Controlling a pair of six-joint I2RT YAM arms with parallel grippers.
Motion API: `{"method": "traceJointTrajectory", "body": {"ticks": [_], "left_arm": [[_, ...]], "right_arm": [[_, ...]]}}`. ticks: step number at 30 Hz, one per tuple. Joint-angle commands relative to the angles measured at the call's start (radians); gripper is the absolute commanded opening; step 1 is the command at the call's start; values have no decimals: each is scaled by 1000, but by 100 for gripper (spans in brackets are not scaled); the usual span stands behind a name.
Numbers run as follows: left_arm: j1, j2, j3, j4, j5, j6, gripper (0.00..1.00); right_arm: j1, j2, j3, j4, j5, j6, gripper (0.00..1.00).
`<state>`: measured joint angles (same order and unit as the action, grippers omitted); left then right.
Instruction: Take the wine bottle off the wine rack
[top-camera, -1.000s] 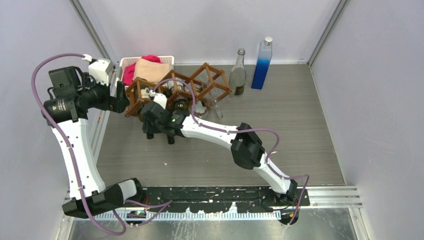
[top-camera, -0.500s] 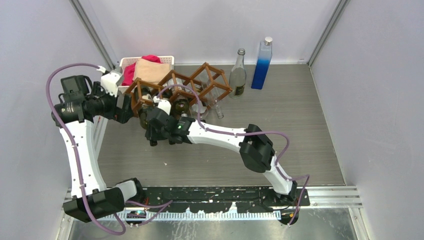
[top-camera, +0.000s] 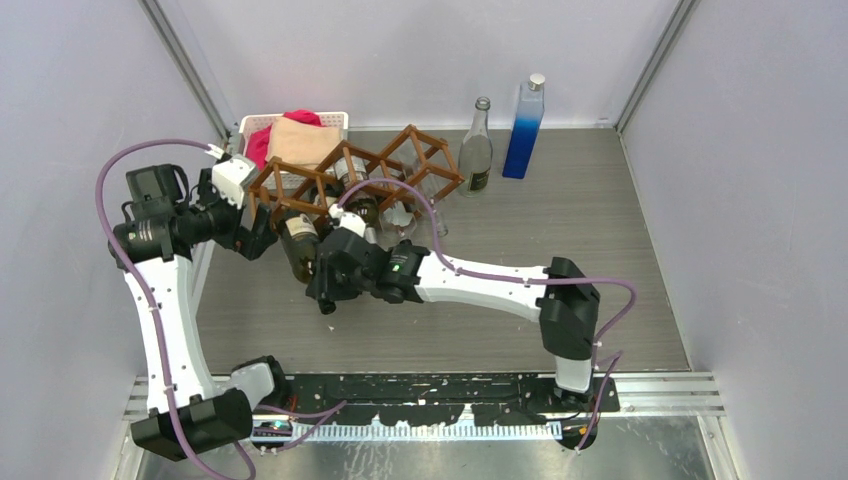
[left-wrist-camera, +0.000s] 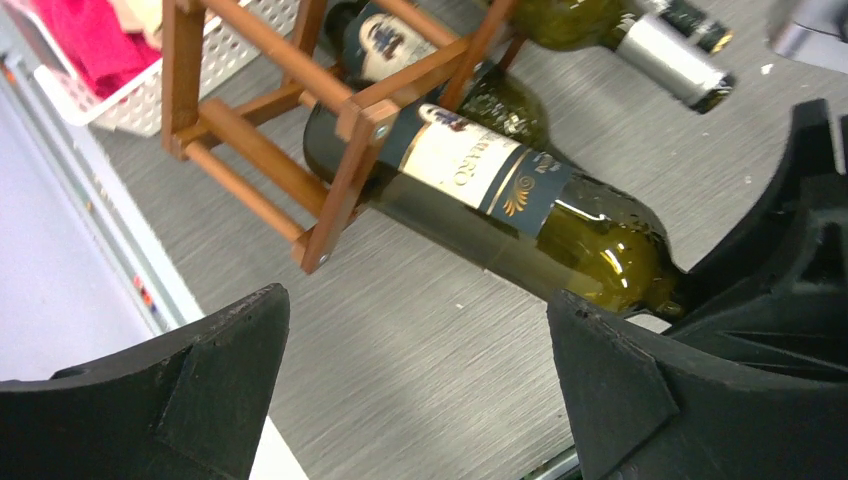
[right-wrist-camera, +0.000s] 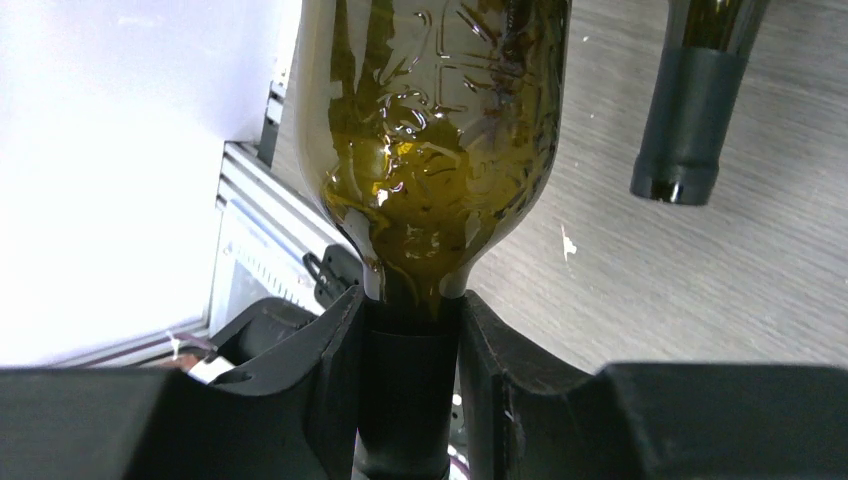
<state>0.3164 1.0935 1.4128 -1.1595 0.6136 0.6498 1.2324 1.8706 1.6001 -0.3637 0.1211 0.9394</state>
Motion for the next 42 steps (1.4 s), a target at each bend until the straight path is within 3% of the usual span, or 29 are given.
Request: {"method": "traceJointTrajectory", "body": {"ticks": [1,8,15,20,27,37,42], "left_arm": [[7,-70,-9,57,176,27,100],[6,-8,88,-66,259,75,100],[4,-18,156,-288,367,325,100],[-38,-36,160,-381,351,437,100],[-46,-19,191,-587,377,572,98],[-183,-22,215,-611,399,485,97],[-294,-47,127,-495,353,355,96]], "right_arm": [[17,-138,-9,171,-134,14,1],[17,-225,-95,206,-195,49,1],[17,-324,-126,173,-266,54,1],[15,-380,-147,129,-270,41,1],[-1,-347,-60,-19,-274,-12,1],[-125,-377,3,-151,-347,-55,1],[-166,-407,35,-239,-377,-101,1]]}}
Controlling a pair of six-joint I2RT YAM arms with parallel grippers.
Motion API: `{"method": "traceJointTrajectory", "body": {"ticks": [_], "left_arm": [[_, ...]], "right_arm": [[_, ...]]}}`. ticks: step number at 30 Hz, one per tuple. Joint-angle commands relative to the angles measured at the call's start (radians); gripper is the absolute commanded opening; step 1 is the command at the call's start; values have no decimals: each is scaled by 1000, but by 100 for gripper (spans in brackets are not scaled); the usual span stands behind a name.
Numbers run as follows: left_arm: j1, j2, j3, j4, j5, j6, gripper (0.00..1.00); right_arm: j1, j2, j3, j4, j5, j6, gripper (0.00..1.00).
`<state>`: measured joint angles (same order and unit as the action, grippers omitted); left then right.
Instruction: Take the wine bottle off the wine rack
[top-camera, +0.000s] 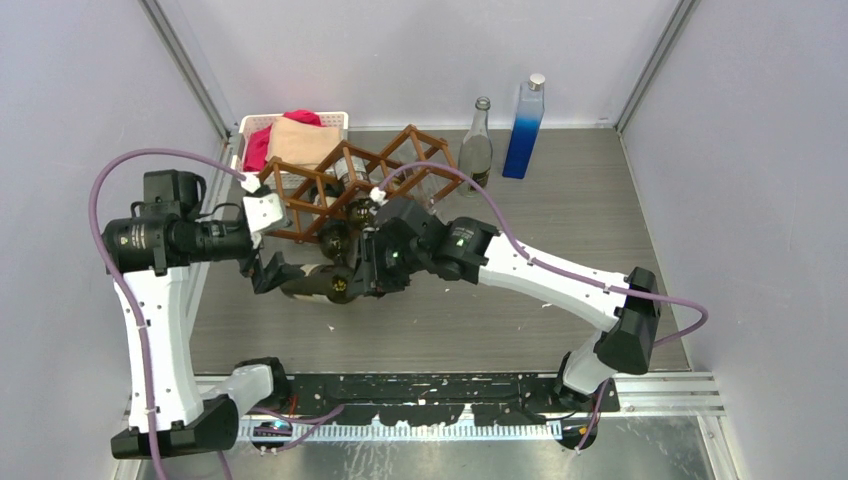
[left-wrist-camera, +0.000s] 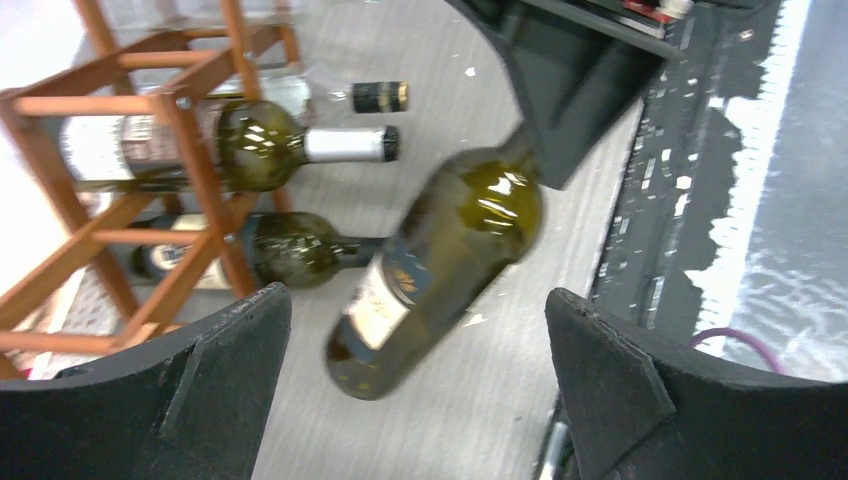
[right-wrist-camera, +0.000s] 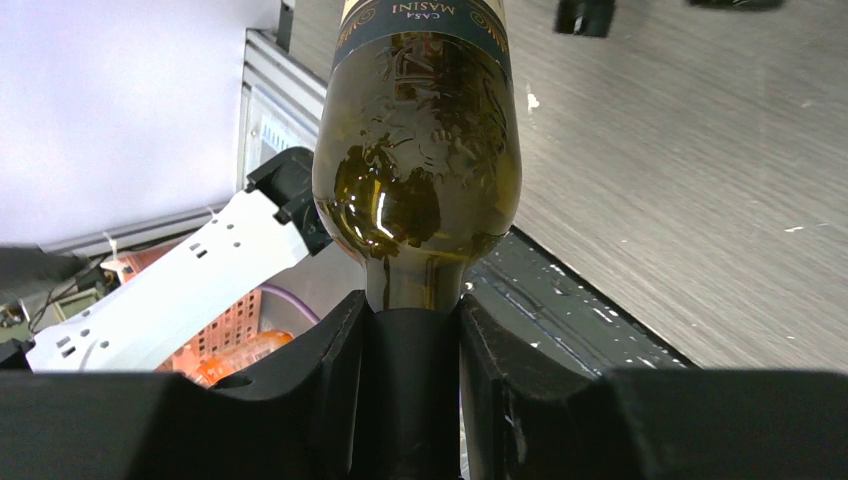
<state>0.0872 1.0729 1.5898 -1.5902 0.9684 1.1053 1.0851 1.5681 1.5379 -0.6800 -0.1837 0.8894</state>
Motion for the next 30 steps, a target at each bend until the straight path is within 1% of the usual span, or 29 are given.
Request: {"method": "traceJointTrajectory", "body": {"ticks": [1,2,6,10,12,16,19,25,30], "left_arm": [[-76,-40,-69,-34,-18,-124,96],[-114,-52,-89,-3,-34,-148,96],[-195,-86,-146,83,-88,-226,96],[-249,-94,-182,139,-141,-264,96],[-267,-102,-200,155,-164,-259,95],[-277,-146,-241,191,-180,-227,94],[-278,-176,-278,209,-189,-195,94],[-292,-179,-318,210,-205,-153,94],[-300,-218,-371,288,-246,-118,94]], "right_arm": [[-28,-113,96,71,-81,-53,1],[-38,-122,96,64,-93,-56,1],[-63,-140,105,50,-132,-67,1],[-65,-114,155,18,-175,-87,1],[-66,-104,163,30,-202,-80,1],[-66,-88,167,82,-250,-63,1],[-65,-75,199,70,-267,-72,1],[-65,-53,240,80,-327,-82,1],[-66,-27,268,67,-401,-95,1]]}}
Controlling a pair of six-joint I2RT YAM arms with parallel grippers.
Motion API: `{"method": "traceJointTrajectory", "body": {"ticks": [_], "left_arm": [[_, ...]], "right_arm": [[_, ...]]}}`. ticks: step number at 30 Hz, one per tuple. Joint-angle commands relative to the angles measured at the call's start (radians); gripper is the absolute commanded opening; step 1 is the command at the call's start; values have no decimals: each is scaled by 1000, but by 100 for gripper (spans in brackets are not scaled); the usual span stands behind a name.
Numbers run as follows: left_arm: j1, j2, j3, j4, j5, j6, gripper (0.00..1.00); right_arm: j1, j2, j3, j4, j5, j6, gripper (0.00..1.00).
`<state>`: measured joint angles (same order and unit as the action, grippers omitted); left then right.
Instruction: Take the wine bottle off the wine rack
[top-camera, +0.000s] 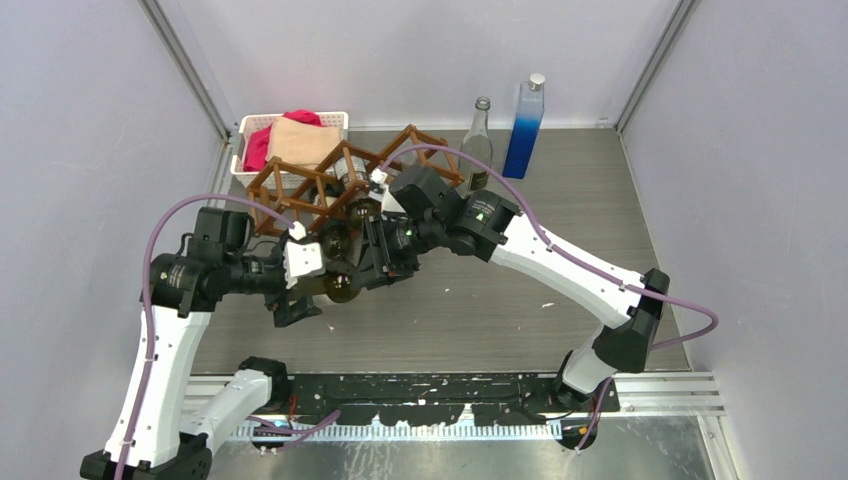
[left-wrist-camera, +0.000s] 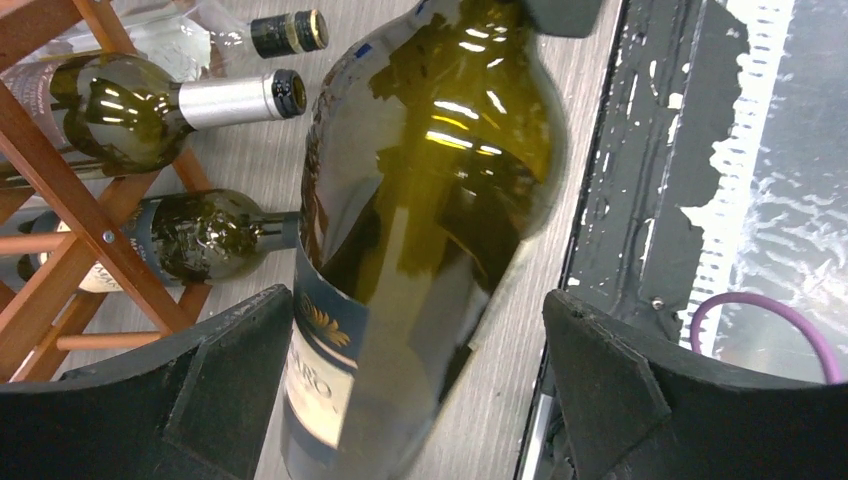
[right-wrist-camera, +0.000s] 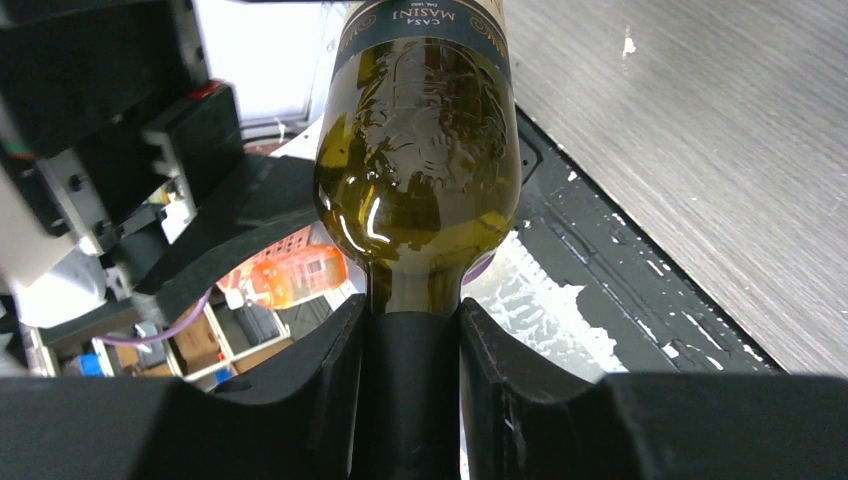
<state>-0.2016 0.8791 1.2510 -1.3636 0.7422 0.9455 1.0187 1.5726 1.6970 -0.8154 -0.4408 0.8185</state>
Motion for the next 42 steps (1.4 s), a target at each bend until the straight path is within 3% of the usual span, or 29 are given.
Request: {"method": "traceJointTrajectory", "body": {"ticks": [1,6,10,14,16,17,19,21,23,25,34,42], "left_arm": [[-13,-29,-38,67,-25,57,94],[-15,-44,-42,86,-23,116,90],[-15,-85,-64,123,11,172,72],[-15,-113,-91,145,29,237,37],[-15,-108,-89,146,34,256,6],[-15,-107,-88,154,35,256,0],[-15,-118,-98,212,32,214,0],[-15,-138,-117,317,20,127,0],[-15,-156,-131,450,4,12,0],[-15,-158,-132,513,-5,-107,0],[-15,-143,-111,570,-32,-364,0],[-15,-130,-92,631,-75,-501,0]], "right_arm": [[1,-32,109,199,-150,-30,1],[0,-28,116,184,-180,-65,1],[-6,-18,128,162,-188,-83,1],[-33,-22,129,154,-197,-84,1],[-43,-29,130,154,-197,-85,1],[-47,-28,132,155,-195,-84,2],[-51,-29,134,156,-186,-83,13],[-52,-28,132,153,-151,-84,40],[-51,-34,124,158,-101,-84,59],[-51,-51,108,183,-46,-85,69],[-48,-113,61,369,194,-90,99],[-47,-96,79,424,248,-86,100]]}}
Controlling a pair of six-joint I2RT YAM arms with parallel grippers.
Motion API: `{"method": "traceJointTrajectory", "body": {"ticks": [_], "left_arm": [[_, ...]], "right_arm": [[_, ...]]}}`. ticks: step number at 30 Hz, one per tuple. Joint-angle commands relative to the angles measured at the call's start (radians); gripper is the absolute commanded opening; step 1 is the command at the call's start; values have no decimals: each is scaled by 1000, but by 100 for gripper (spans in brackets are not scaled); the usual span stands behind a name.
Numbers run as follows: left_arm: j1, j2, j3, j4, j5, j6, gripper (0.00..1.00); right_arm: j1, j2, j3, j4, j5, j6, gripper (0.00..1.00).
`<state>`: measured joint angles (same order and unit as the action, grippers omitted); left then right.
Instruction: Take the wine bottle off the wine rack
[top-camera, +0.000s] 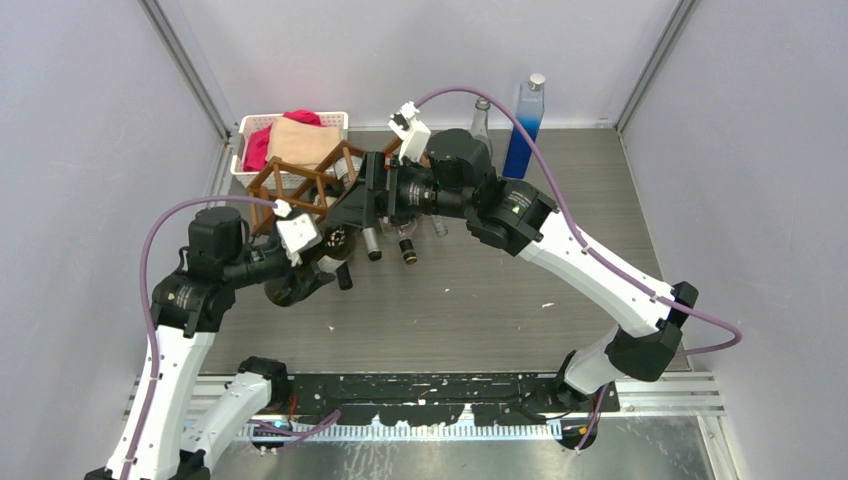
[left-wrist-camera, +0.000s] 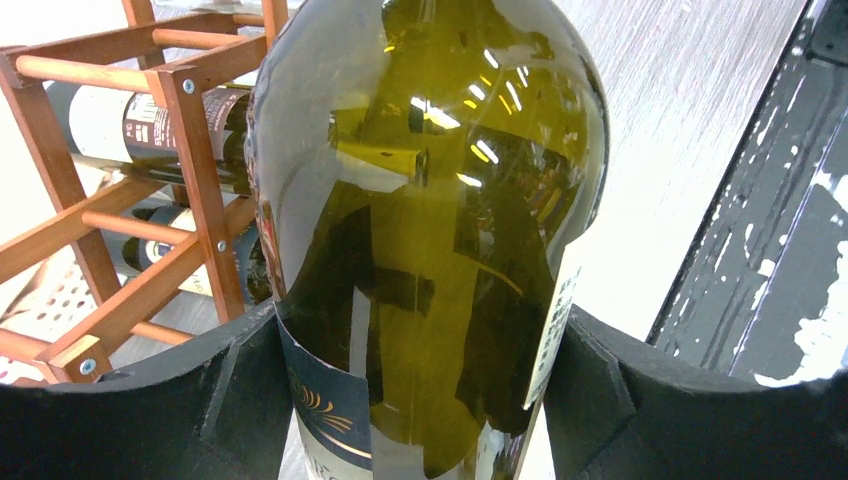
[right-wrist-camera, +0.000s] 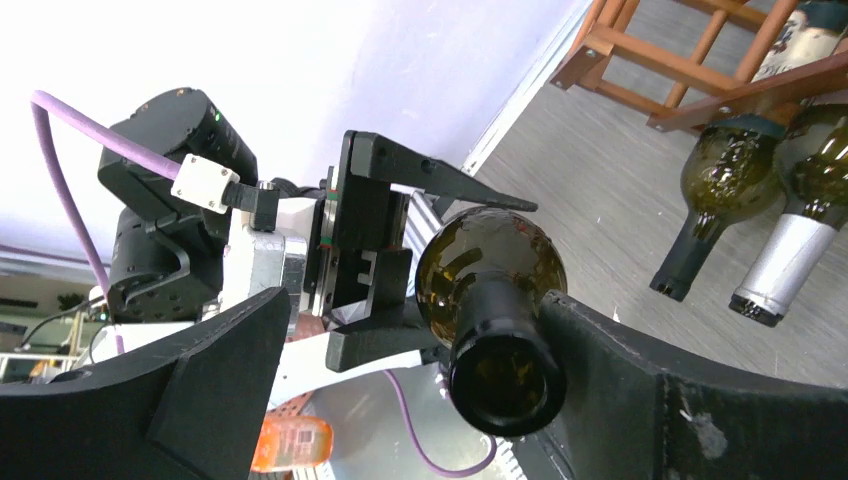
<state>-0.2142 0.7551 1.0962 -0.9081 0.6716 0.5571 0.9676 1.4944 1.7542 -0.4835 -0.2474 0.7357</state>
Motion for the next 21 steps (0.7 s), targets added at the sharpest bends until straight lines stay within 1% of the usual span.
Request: {"method": "traceJointTrajectory", "body": {"ticks": [1,5,10,16,18,21], "left_arm": [[-2,-3,64,186,-12,-128,0],[-2,2,63,240,-62,-212,0],[-2,18,81,277,-77,-293,0],[-2,33,103,309,-1,-423,0],[-2,36,106,311,19,-453,0],[-2,41,111,311,41,-488,0]], "right_arm": [[4,-20,18,98,59,-2,100],[4,-37,1,123,90,4,100],[4,-61,-20,155,135,-8,100],[11,-53,-49,209,194,-33,99],[15,-51,-65,245,226,-36,95],[25,-37,-66,274,285,-49,83]]}}
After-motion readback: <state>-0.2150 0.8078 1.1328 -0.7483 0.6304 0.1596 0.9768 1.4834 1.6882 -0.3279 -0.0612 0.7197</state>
